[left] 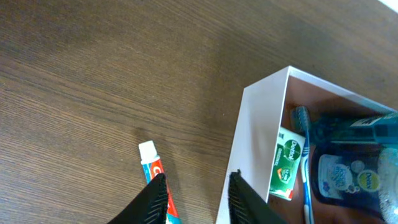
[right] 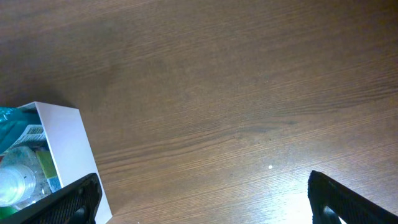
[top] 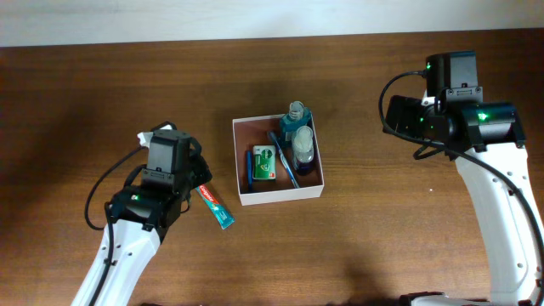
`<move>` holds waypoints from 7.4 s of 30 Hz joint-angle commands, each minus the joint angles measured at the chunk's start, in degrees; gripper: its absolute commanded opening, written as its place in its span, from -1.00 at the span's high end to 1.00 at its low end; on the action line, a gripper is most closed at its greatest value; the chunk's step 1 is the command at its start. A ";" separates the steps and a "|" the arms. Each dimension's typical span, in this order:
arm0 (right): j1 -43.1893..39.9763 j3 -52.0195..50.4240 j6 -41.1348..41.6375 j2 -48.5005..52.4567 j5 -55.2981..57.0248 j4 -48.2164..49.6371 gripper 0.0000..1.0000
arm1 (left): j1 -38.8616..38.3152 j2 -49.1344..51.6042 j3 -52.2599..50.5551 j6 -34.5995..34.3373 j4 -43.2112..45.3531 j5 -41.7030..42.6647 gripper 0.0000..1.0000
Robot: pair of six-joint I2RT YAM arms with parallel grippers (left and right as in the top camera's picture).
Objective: Pack container
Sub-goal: 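Lift the Colgate tube and carry it right toward the box, then lower the Colgate tube into the box and open the left gripper, then raise the left gripper and retract it left of the box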
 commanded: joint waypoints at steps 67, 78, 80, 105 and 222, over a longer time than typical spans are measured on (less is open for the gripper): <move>-0.22 0.02 0.22 0.28 0.52 0.00 -0.97 | 0.20 16.96 2.38 0.26 2.95 -3.87 0.78; -0.22 0.02 0.22 0.28 0.52 0.00 -0.97 | 0.20 2.86 2.38 0.22 12.46 6.95 0.75; -0.22 0.02 0.20 0.28 0.55 0.00 -0.97 | 0.17 2.64 2.38 0.22 15.23 11.45 0.75; -0.22 0.02 0.22 0.28 0.52 0.00 -0.96 | -13.31 19.28 2.38 0.28 32.28 13.16 0.86; -0.22 0.02 0.22 0.28 0.52 0.00 -0.96 | 0.57 21.75 15.76 14.40 8.11 -12.72 -0.89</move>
